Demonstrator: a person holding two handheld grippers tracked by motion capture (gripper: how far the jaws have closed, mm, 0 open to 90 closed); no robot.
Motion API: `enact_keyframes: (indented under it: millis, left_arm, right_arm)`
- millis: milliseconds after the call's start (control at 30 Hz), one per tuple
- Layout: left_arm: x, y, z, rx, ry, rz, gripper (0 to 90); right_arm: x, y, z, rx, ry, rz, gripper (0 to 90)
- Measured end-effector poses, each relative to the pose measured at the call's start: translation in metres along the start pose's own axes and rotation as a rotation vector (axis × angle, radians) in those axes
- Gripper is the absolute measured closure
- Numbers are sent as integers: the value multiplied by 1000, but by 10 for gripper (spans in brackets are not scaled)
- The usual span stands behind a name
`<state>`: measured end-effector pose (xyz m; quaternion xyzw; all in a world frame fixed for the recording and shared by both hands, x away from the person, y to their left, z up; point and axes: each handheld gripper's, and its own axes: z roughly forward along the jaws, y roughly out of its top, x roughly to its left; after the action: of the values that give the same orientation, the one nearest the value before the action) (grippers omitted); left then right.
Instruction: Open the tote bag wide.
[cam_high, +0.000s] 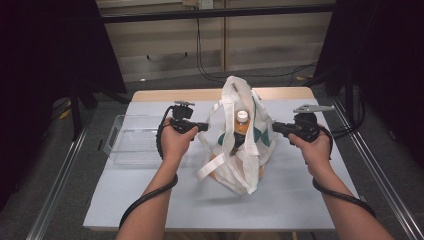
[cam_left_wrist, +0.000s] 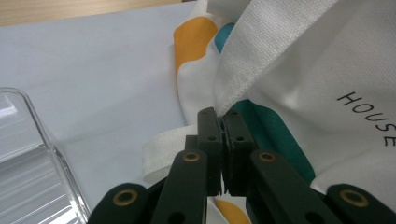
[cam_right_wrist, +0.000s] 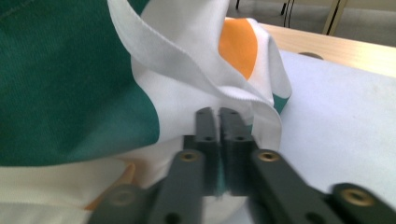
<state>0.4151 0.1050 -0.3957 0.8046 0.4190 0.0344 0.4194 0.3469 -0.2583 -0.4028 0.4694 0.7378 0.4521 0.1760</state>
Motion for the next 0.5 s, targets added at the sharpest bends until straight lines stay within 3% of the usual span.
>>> enact_keyframes:
  millis: [167,267,433,500]
  left_arm:
    - [-4,1,2,-4,-8,2,877]
    - [-6,1,3,-1,-17,13,877]
    - [-9,2,3,3,-15,14,877]
    - [-9,3,3,4,-12,19,877]
  right_arm:
    - [7,9,1,-21,0,-5,506]
    - [14,17,2,-17,7,-30,418]
    - [24,31,6,-30,24,-78,439]
    - [28,35,7,-22,39,-112,585]
